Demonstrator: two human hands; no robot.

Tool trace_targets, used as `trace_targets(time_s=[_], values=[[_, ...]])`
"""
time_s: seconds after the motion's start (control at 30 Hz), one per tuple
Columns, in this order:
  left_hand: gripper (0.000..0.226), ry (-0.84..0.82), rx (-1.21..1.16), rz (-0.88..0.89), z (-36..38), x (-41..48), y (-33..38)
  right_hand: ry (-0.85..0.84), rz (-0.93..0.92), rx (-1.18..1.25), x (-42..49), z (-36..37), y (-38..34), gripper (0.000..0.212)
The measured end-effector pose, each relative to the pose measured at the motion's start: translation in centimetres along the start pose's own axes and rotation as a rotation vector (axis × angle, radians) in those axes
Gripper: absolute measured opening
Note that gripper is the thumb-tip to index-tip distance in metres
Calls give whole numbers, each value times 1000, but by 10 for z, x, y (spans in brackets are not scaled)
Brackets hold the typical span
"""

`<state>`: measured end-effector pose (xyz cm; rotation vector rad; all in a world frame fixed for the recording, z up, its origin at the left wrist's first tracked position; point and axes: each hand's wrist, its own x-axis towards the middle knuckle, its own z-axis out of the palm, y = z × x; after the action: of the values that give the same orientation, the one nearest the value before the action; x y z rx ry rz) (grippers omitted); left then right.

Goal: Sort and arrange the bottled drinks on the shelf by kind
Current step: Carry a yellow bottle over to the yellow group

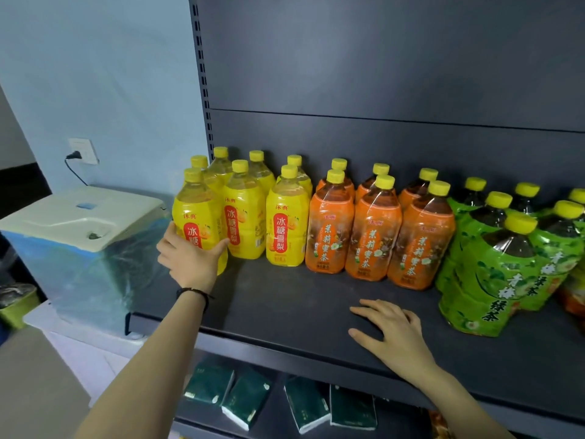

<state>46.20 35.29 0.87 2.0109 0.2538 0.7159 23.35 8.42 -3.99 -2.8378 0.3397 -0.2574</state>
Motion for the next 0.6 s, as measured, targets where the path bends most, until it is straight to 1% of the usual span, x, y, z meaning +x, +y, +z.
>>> trace_targets(time_s=[0.17, 0.23, 0.3, 0.33, 0.4, 0.43, 0.47, 0.53, 0.6], values=[[111, -54, -42, 32, 4, 7, -7, -11, -12, 14, -2, -2, -1, 103], [111, -90, -73, 43, 0, 7, -8, -16, -16, 53, -3, -2, 0, 99], [105, -141, -104, 61, -6, 2, -11, 2, -7, 127, -4, -2, 3, 83], [96, -142, -116, 78, -10, -4, -12, 28, 0, 174, -5, -4, 6, 69], [74, -95, -111, 119, -19, -26, -13, 88, 18, 255, -10, -9, 14, 38], [65, -98, -106, 148, -21, -43, -12, 113, 32, 273, -13, -13, 18, 30], [56, -149, -102, 192, -22, -61, -9, 134, 45, 290, -16, -17, 23, 26], [37, -352, -69, 297, -24, -100, 4, 177, 63, 334, -24, -26, 30, 24], [27, -534, 41, 444, -23, -135, 21, 204, 76, 376, -32, -36, 40, 25]])
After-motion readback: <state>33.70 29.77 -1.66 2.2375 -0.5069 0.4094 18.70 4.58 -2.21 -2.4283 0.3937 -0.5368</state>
